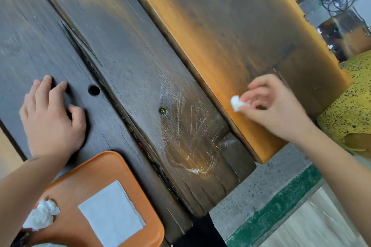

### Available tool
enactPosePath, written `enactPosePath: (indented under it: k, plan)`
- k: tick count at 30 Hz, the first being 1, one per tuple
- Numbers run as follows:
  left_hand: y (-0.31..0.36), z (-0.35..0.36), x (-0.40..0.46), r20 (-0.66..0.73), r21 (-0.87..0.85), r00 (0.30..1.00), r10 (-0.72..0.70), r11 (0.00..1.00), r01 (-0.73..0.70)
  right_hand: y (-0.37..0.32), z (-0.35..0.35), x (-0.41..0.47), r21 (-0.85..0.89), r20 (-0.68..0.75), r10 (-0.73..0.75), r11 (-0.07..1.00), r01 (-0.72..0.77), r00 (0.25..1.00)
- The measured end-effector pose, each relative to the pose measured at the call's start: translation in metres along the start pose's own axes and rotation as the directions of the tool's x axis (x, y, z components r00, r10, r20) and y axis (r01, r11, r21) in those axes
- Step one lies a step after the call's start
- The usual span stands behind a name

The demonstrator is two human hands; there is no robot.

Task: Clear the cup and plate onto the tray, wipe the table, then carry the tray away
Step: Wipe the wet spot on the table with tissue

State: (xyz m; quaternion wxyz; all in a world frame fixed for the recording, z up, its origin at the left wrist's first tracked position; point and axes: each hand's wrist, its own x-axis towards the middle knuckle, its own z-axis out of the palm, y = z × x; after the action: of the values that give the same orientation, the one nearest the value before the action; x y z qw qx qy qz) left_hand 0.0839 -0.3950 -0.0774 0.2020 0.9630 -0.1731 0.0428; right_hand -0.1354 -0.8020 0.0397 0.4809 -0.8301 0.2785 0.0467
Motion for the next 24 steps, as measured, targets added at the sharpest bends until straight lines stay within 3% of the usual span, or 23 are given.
enactPosePath:
  k: [2,4,7,10,14,24]
  plan:
    - [0.003,-0.002,0.0,0.0,0.005,1.0,-0.004,1.0,0.004,0.0,-0.008,-0.002,0.135,-0.178,0.025,0.991,0.0,0.984]
    - [0.007,-0.005,-0.001,-0.004,0.019,1.0,0.004,1.0,-0.004,0.002,-0.001,-0.006,0.063,-0.189,-0.014,0.998,0.026,0.982]
    - [0.01,-0.008,-0.001,-0.006,0.026,1.0,0.009,1.0,-0.009,0.006,0.026,-0.018,-0.184,-0.096,-0.158,0.973,0.139,0.983]
    - [0.01,-0.008,-0.001,-0.005,0.028,1.0,0.007,1.0,-0.007,0.016,0.042,-0.023,-0.504,0.057,-0.297,0.816,0.284,0.953]
    - [0.004,-0.004,0.0,0.005,0.009,1.0,-0.013,1.0,0.013,0.017,0.043,-0.017,-0.608,0.173,-0.289,0.721,0.333,0.942]
    - [0.012,-0.01,0.0,0.004,0.031,1.0,0.011,0.999,-0.011,0.012,0.052,-0.033,-0.603,0.048,-0.141,0.785,0.141,0.989]
